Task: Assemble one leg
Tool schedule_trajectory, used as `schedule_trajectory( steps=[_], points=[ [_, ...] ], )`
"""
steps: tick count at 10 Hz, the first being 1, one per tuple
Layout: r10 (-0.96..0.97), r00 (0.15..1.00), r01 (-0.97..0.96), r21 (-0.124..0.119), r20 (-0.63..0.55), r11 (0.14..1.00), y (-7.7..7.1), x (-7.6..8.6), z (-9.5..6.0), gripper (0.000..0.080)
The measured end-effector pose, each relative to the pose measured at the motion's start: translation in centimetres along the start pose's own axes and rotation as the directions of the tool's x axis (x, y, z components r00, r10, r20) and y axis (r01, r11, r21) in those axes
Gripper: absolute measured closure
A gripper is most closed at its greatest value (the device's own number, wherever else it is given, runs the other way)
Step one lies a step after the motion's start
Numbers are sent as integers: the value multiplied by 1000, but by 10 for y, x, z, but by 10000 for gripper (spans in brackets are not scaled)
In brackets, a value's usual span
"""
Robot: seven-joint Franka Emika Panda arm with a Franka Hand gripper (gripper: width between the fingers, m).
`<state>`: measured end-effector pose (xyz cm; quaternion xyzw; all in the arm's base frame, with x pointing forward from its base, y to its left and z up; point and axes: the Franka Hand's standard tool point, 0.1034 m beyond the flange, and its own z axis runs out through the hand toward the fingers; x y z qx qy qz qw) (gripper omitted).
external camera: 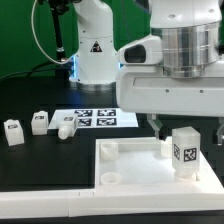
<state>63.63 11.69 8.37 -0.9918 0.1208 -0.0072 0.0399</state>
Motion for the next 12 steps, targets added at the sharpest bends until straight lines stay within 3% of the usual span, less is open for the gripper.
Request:
schedule_trajectory(
  steps=[1,2,3,4,5,8,10,11,12],
  points=[
    [-103,995,103,-5,-2,995,-5,-1,0,151],
    [-69,998,69,-6,-3,998,-3,0,0,151],
    [-52,999,52,-7,-3,999,-3,0,0,240],
    [-52,999,52,-7,-3,999,-3,0,0,422],
    [36,999,-36,-6,-3,999,-2,0,0,503],
    [361,932,-362,2,-28,932,3,3,2,508],
    [583,812,-583,14,-18,812,4,4,2,508],
    [703,711,-703,31,4,711,5,5,2,509],
    [836,549,-836,33,20,548,3,4,3,509]
  ],
)
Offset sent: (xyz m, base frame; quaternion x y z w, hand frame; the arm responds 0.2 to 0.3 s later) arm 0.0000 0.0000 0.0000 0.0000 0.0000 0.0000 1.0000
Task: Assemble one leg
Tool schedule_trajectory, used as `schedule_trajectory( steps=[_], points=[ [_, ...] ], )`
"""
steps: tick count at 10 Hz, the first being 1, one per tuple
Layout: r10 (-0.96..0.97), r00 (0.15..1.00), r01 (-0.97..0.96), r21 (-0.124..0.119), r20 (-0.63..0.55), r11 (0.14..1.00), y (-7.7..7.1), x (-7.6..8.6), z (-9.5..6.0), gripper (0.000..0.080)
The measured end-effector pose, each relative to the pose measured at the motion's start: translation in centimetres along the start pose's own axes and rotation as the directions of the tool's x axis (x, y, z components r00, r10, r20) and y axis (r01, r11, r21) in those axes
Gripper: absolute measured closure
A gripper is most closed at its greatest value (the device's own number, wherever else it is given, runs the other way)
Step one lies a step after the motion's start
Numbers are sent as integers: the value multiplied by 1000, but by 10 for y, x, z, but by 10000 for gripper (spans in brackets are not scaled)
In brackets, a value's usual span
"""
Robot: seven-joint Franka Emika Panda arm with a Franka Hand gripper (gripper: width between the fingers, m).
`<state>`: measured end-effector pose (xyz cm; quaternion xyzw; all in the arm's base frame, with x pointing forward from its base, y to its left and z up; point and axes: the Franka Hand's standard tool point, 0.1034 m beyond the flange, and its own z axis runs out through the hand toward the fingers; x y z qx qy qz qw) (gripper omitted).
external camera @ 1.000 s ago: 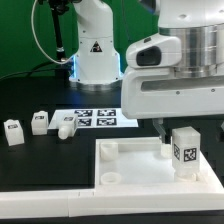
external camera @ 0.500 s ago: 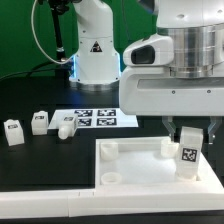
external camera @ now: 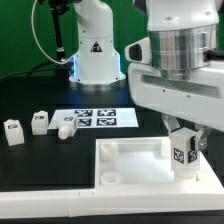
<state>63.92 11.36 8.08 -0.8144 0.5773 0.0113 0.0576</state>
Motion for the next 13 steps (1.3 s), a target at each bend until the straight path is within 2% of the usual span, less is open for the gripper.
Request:
schedule_trajectory(
  steps=[2,3,4,5,6,7,10,11,12,13],
  points=[
    [178,984,-179,28,28,983,0,1,0,509],
    [133,991,-134,27,27,991,0,0,0,509],
    [102,995,-103,22,21,994,0,-1,1,427],
    [-95,996,95,4,-5,996,0,-3,0,427],
    [-311,950,311,3,-8,950,0,0,0,247],
    [-461,887,461,-2,-4,888,2,2,3,170],
    [-640,769,640,-8,-1,769,4,3,5,156],
    [-750,662,750,-30,5,661,4,3,6,151],
    [-864,503,863,-59,21,502,0,0,6,150],
    [-891,453,891,-54,21,451,-5,-2,5,150]
  ],
)
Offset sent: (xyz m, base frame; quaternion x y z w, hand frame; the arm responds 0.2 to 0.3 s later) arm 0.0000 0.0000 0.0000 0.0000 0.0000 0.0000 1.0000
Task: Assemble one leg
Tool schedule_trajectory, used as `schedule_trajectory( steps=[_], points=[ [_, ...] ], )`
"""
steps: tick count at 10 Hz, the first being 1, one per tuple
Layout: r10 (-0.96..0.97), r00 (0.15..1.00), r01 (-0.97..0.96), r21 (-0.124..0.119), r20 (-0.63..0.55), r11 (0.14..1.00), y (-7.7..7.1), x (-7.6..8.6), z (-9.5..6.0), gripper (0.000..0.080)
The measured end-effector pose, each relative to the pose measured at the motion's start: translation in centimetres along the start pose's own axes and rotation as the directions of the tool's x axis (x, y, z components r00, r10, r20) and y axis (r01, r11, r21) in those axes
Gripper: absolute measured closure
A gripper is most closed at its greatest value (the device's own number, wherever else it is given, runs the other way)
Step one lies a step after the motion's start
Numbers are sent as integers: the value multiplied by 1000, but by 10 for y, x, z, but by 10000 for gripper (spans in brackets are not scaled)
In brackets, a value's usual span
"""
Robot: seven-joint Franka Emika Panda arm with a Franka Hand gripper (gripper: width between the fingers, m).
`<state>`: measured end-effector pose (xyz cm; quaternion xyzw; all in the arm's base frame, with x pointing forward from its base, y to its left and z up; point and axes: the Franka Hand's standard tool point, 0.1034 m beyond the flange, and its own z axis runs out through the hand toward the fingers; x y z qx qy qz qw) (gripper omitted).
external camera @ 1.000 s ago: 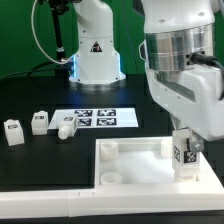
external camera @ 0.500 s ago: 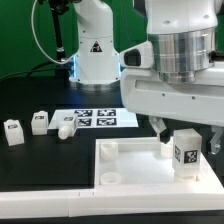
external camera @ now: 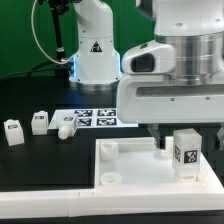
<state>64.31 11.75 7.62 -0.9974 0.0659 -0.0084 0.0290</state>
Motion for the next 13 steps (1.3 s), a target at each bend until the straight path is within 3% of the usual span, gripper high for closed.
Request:
schedule_trajectory(
  steps=[1,2,3,4,5,7,8,10,12,13],
  points=[
    [34,999,-34,-2,-2,999,1,0,0,150],
    [34,999,-34,-2,-1,999,2,0,1,268],
    [69,998,-69,0,-1,998,1,0,1,268],
    [166,986,-166,0,-1,986,1,0,1,451],
    [227,974,-227,0,-1,974,2,0,1,511],
    [437,899,-437,-1,-9,899,2,0,1,511],
    [539,843,-539,3,-6,843,3,0,2,511],
    [802,596,-803,38,48,594,6,1,2,511],
    [936,341,-940,48,83,338,10,2,3,511],
    [954,288,-957,48,82,285,9,2,3,511]
  ],
)
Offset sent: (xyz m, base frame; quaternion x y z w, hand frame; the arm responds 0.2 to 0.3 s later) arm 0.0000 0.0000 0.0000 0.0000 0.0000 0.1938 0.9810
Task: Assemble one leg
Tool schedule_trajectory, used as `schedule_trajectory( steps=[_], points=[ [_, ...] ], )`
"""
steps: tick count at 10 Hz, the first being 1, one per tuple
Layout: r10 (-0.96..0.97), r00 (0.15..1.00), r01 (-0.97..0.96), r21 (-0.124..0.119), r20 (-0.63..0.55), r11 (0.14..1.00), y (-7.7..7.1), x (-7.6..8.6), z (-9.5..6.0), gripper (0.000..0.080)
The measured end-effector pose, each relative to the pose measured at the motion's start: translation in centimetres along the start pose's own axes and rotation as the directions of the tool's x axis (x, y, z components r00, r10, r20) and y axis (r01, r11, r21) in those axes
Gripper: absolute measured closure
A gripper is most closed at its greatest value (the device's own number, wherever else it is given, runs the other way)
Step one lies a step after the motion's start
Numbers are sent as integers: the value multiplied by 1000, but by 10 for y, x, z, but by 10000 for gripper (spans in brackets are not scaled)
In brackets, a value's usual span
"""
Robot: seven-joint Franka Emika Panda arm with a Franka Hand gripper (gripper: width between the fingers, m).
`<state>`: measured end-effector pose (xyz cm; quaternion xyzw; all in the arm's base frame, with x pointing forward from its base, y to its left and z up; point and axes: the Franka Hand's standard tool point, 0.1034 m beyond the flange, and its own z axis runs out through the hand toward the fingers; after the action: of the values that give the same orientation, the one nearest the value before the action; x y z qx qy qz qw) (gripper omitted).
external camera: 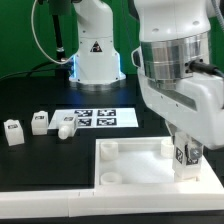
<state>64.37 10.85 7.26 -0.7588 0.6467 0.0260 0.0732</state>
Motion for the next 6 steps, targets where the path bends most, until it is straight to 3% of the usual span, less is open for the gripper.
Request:
schedule_trajectory(
  steps=[2,3,4,5,6],
  points=[
    [-114,993,114,-2,-4,993,0,1,0,500],
    [-246,969,246,-7,-6,969,1,0,1,301],
    [-453,891,453,-12,-17,892,1,-2,1,301],
    [-614,789,614,-15,-22,789,1,-7,3,182],
    [-660,751,659,-18,-15,752,3,-9,4,159]
  ],
)
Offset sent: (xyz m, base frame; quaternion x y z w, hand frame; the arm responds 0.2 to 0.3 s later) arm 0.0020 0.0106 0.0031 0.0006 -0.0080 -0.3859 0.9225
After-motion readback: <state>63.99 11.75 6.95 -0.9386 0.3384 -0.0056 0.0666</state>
